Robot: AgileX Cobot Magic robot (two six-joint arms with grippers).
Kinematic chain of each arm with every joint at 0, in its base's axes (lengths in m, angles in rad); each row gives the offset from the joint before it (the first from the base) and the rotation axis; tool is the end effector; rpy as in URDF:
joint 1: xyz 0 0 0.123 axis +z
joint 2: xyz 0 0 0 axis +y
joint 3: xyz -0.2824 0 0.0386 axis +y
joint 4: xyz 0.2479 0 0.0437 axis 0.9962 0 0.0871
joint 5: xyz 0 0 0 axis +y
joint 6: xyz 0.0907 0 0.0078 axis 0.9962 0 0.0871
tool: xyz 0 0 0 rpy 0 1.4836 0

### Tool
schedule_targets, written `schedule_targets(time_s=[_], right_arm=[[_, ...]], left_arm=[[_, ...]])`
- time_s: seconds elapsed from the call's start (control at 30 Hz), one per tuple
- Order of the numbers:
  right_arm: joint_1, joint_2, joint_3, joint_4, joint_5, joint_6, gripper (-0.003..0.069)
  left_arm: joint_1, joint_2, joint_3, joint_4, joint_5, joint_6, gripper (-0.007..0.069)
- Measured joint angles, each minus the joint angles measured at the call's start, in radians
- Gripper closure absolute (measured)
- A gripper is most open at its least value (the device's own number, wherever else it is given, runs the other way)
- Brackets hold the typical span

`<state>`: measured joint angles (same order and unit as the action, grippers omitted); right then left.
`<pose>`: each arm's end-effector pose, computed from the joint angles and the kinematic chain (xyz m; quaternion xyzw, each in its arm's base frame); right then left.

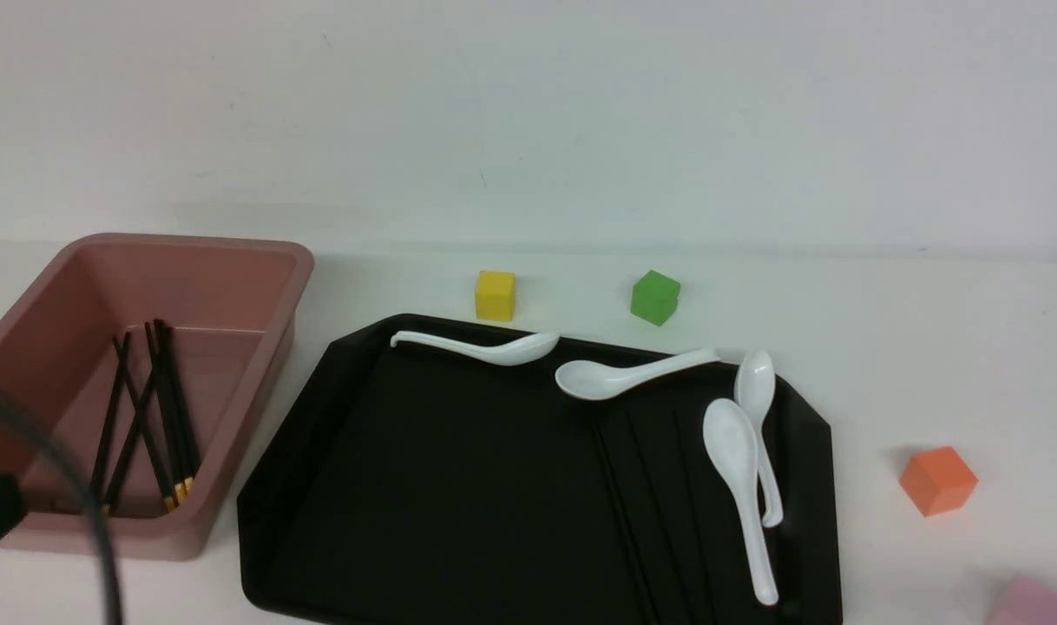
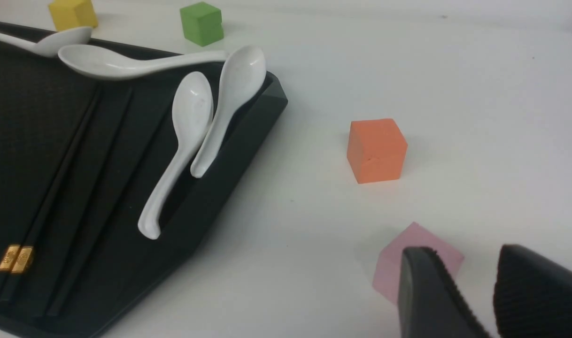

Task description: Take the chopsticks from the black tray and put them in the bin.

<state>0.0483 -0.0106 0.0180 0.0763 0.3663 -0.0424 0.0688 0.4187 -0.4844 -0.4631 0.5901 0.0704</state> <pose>0.0525 0.0050 0.1747 -0.0160 0.8003 0.0340 0.5984 0.0851 -0.0169 0.2996 -0.0916 0.8212 -0.1733 0.5359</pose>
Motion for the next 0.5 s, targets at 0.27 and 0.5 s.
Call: schedule_targets(time_s=[0.27,0.5], right_arm=[[0.0,0.0,0.0,-0.001,0.0,0.0,0.0419],[0.0,0.0,0.0,-0.001,0.0,0.0,0.0419]], left_arm=[[0.0,-0.153,0.144,-0.038,-0.156,0.021,0.0637],[0.0,-0.153,0.148,-0.04,-0.124,0.021,0.0637]])
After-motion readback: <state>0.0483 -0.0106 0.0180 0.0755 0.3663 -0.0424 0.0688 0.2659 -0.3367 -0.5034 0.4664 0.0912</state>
